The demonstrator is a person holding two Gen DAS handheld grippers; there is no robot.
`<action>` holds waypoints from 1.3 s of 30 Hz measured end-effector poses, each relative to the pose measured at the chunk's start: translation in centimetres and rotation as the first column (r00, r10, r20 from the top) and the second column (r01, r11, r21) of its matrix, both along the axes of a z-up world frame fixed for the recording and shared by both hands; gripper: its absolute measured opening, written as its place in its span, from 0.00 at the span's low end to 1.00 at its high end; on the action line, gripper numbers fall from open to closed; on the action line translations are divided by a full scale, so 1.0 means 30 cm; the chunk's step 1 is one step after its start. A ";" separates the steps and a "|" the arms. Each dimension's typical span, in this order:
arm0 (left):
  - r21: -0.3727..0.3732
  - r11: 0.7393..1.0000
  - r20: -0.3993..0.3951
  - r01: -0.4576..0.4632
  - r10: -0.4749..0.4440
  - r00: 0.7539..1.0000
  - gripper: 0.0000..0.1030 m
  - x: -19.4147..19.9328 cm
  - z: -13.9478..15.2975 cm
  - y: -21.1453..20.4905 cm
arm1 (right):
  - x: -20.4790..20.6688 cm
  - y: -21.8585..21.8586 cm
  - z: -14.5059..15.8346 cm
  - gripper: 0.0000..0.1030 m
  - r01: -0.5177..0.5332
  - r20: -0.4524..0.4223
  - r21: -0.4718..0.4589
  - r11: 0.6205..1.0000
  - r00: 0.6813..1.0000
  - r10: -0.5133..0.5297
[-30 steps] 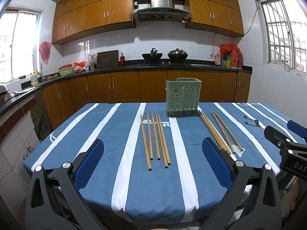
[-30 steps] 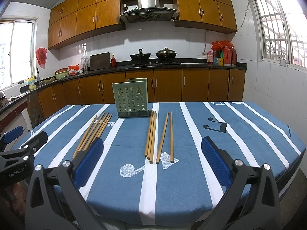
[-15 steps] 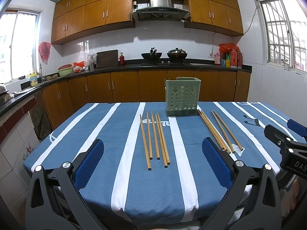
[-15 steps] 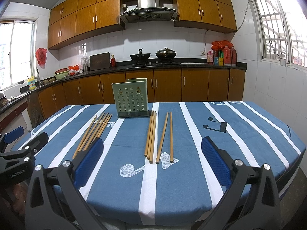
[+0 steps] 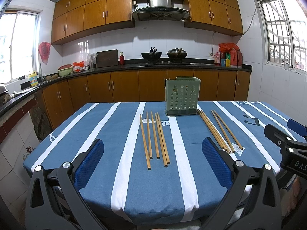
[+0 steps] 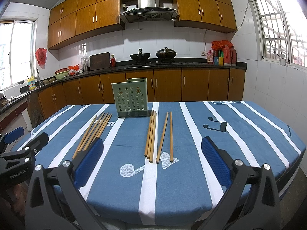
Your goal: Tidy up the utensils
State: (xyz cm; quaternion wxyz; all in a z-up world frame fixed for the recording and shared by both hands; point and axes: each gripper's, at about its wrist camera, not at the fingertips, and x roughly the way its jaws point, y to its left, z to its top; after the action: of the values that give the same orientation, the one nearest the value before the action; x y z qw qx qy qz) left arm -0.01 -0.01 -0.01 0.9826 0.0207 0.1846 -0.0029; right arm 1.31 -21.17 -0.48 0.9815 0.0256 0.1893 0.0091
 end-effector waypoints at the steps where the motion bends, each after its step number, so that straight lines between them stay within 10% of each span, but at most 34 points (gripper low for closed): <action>1: 0.000 1.000 0.000 0.000 0.000 1.000 0.98 0.000 0.000 0.000 | 0.000 0.000 0.000 0.96 0.000 0.000 0.000 1.000 1.000 0.000; 39: 0.001 0.996 -0.120 -0.092 0.091 0.989 0.98 0.122 -0.065 0.086 | 0.128 -0.082 -0.035 0.96 0.075 -0.131 0.066 0.995 0.989 -0.065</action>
State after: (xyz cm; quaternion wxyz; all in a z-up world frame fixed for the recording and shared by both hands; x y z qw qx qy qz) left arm 3.64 2.59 -1.95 0.9688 0.0096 0.2442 0.0405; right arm 5.14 -23.62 -1.52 0.9655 0.0673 0.2507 -0.0204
